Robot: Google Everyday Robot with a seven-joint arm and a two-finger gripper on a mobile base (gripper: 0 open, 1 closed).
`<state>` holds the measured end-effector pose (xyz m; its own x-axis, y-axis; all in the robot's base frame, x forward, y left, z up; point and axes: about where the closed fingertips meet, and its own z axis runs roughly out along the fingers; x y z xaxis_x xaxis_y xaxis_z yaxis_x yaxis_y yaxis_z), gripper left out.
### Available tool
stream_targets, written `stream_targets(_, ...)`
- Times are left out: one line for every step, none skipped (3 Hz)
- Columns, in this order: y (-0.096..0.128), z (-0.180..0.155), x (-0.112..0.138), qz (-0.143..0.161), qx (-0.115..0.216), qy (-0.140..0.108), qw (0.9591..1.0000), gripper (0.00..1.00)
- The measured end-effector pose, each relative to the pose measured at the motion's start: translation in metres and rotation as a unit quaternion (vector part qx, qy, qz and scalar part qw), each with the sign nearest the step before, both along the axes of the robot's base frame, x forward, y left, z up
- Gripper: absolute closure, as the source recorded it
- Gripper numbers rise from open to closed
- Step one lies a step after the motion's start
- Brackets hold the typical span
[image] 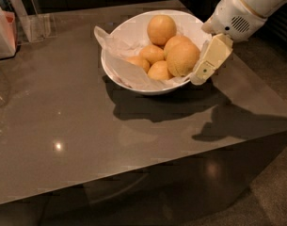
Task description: Pick orange from white bowl
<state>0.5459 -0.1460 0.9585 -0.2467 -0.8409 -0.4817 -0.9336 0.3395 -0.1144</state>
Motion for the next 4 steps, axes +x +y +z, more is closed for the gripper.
stream_targets(0.009, -0.019, 0.015, -0.006, 0.016, 0.025, 0.9996, 0.0)
stream_targets(0.016, -0.036, 0.027, -0.016, 0.026, 0.048, 0.9984, 0.0)
stream_targets(0.016, -0.037, 0.028, -0.016, 0.026, 0.049, 0.9984, 0.19)
stream_targets(0.019, -0.04, 0.029, -0.015, 0.023, 0.051, 0.9983, 0.42)
